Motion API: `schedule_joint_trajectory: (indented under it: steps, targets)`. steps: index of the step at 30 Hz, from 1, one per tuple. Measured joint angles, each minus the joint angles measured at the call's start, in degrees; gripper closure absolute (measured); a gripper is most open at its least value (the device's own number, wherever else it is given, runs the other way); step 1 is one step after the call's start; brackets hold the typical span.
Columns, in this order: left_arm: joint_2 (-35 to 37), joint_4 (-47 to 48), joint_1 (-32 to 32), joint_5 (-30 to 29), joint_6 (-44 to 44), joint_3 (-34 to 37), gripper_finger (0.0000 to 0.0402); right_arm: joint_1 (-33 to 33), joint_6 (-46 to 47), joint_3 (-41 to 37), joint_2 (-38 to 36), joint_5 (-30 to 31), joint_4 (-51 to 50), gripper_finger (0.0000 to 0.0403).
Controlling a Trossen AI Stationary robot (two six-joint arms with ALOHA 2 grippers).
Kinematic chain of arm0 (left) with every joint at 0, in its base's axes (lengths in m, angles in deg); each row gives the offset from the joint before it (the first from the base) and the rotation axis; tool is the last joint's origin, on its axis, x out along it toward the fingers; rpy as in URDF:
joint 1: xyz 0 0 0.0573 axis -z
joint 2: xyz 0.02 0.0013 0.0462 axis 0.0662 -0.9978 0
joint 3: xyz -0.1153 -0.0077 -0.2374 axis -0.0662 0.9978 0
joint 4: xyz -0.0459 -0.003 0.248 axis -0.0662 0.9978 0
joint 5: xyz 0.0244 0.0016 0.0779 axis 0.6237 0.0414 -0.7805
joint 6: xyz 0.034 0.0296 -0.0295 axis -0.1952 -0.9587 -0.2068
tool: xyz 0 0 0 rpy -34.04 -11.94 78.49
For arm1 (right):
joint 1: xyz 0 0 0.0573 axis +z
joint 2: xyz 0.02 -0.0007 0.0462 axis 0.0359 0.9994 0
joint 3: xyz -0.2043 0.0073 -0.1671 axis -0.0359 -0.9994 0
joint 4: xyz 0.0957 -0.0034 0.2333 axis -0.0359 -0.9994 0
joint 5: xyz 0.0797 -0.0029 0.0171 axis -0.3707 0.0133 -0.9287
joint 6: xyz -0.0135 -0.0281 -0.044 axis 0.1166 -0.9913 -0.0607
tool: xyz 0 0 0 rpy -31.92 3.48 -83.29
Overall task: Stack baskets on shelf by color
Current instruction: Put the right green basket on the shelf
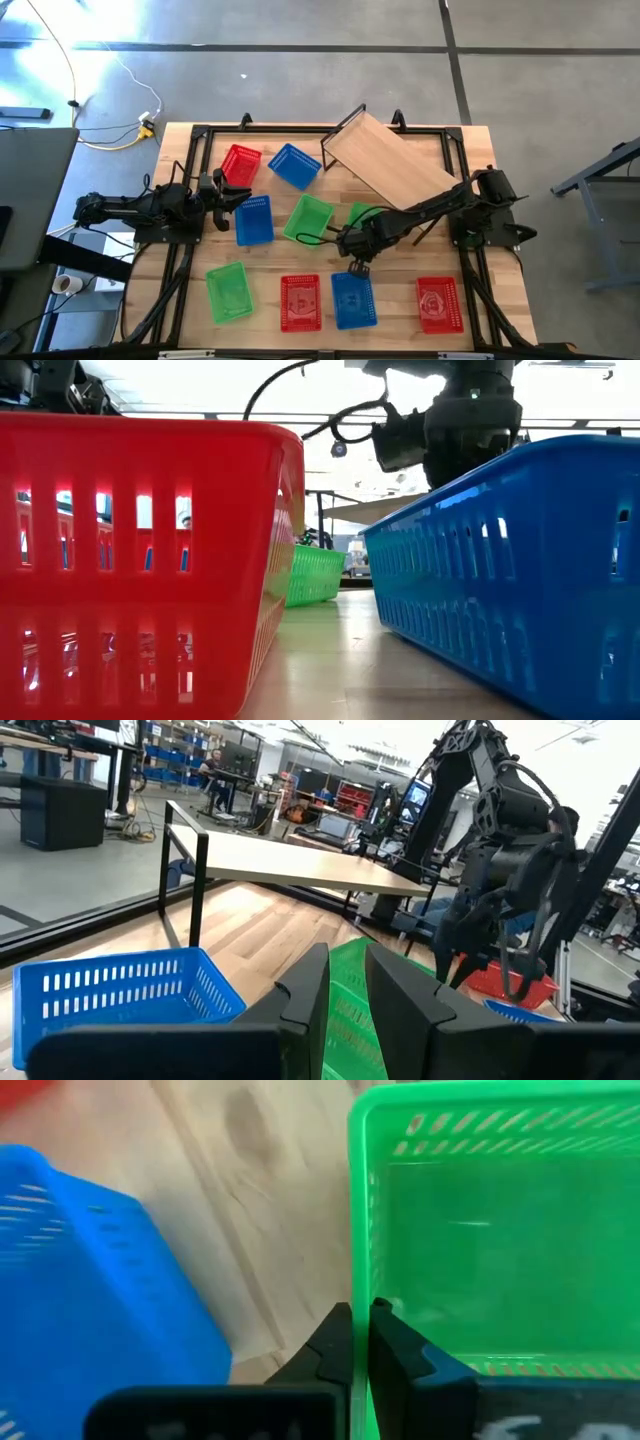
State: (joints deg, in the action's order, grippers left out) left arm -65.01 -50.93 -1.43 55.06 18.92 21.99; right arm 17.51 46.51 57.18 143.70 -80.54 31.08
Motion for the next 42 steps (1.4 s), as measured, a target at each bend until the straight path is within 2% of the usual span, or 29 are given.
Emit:
schedule_joint_trajectory:
  steps: [20,31,36,42]
  targets:
    - [0.0,0.0,0.0,0.0,0.0,0.0,0.0339,3.5,9.0,13.3,0.0,6.3,-7.7,0.0402]
    - [0.0,0.0,0.0,0.0,0.0,0.0,0.0339,4.8,10.9,20.7,0.0,6.3,-10.3,0.0403]
    - [0.0,0.0,0.0,0.0,0.0,0.0,0.0339,6.2,11.4,25.8,0.0,9.5,-13.8,0.0403]
    - [0.0,0.0,0.0,0.0,0.0,0.0,0.0339,7.4,8.6,31.5,-0.1,16.5,-18.4,0.0403]
